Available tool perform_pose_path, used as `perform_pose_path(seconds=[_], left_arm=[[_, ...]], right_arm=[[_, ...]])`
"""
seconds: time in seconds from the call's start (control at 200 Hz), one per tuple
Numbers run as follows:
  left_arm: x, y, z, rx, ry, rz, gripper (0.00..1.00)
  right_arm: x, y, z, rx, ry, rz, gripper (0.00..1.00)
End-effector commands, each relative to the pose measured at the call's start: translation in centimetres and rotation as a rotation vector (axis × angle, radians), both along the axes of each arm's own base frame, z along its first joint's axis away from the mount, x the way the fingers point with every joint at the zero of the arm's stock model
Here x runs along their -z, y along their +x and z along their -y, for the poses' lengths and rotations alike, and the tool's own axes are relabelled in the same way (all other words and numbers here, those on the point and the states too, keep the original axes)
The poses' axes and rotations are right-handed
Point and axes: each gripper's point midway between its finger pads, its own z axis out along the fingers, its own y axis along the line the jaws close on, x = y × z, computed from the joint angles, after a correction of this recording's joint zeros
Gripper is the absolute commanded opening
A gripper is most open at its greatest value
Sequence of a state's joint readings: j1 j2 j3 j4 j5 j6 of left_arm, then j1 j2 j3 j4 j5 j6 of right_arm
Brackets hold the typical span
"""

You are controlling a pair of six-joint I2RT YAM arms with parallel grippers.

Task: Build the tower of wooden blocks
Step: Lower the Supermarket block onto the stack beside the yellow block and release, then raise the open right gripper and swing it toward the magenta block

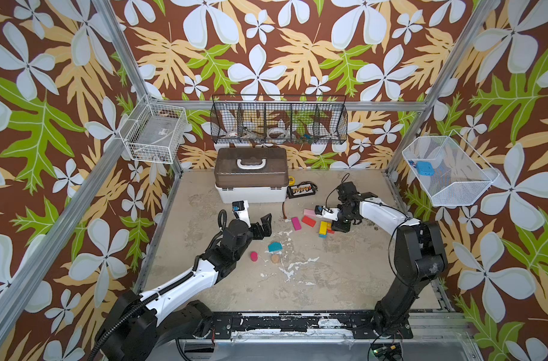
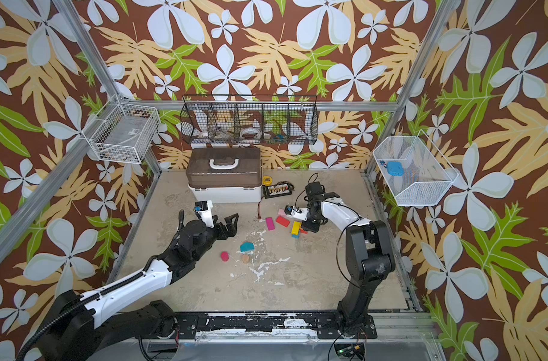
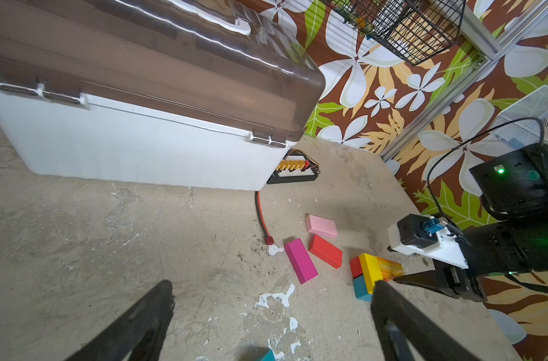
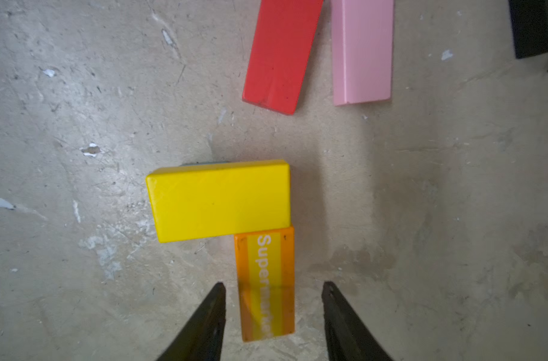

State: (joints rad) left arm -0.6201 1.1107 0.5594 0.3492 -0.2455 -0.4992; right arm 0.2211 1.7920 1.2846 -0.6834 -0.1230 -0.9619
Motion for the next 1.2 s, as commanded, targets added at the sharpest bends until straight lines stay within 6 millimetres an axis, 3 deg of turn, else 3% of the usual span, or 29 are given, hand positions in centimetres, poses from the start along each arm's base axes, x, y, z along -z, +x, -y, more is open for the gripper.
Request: perform_pose_path(seconds=[0.0, 0.14, 0.225, 0.346, 0.411, 0.466, 0.551, 0.621, 0.707, 0.842, 0.912, 1.047, 1.198], left_arm=[[-0.7, 0.2, 0.2, 0.005, -0.017, 0.014, 1.0], [-0.5, 0.3, 0.8, 0.03, -0.017, 0.006, 1.0], [-0.4, 0.5, 1.5, 0.057, -0.011, -0.006, 0.98], [0.2, 0.8, 2.7, 0.103, -0.004, -0.035, 0.97], [0.8, 1.0, 3.5, 0.13, 0.004, -0.059, 0.96], [1.4, 1.1, 4.2, 0.157, 0.01, -0.085, 0.95], [2.4, 1.5, 5.2, 0.185, 0.035, -0.129, 0.93], [3.3, 1.8, 6.1, 0.208, 0.056, -0.166, 0.93], [4.3, 2.2, 6.9, 0.227, 0.091, -0.214, 0.91], [5.2, 2.4, 7.2, 0.218, 0.121, -0.241, 0.89], [5.1, 2.6, 5.7, 0.145, 0.129, -0.232, 0.89], [3.2, 2.1, 2.7, 0.014, 0.102, -0.157, 0.92], [0.3, 0.6, -0.5, -0.086, 0.026, -0.034, 0.96]], right_arm=[[-0.8, 0.2, -0.1, -0.002, 0.007, 0.02, 0.51], [-2.9, 1.1, -0.6, 0.0, 0.053, 0.093, 0.51], [-5.3, 2.4, -0.9, 0.032, 0.114, 0.18, 0.51], [-11.7, 6.5, 1.0, 0.243, 0.257, 0.461, 0.48], [-16.1, 7.4, 1.9, 0.371, 0.394, 0.612, 0.56], [-19.4, 7.3, 2.0, 0.439, 0.516, 0.706, 0.58], [-23.7, 6.4, 2.0, 0.553, 0.696, 0.809, 0.52], [-26.2, 5.2, 2.5, 0.701, 0.853, 0.845, 0.56], [-26.5, 3.1, 3.3, 0.908, 1.059, 0.772, 0.65], [-23.6, -1.1, 2.2, 1.067, 1.314, 0.524, 0.66], [-22.6, -3.7, 1.4, 1.065, 1.36, 0.462, 0.62], [-20.5, -8.3, 0.1, 1.05, 1.344, 0.485, 0.64], [-16.7, -10.9, -2.0, 1.004, 1.395, 0.382, 0.67]])
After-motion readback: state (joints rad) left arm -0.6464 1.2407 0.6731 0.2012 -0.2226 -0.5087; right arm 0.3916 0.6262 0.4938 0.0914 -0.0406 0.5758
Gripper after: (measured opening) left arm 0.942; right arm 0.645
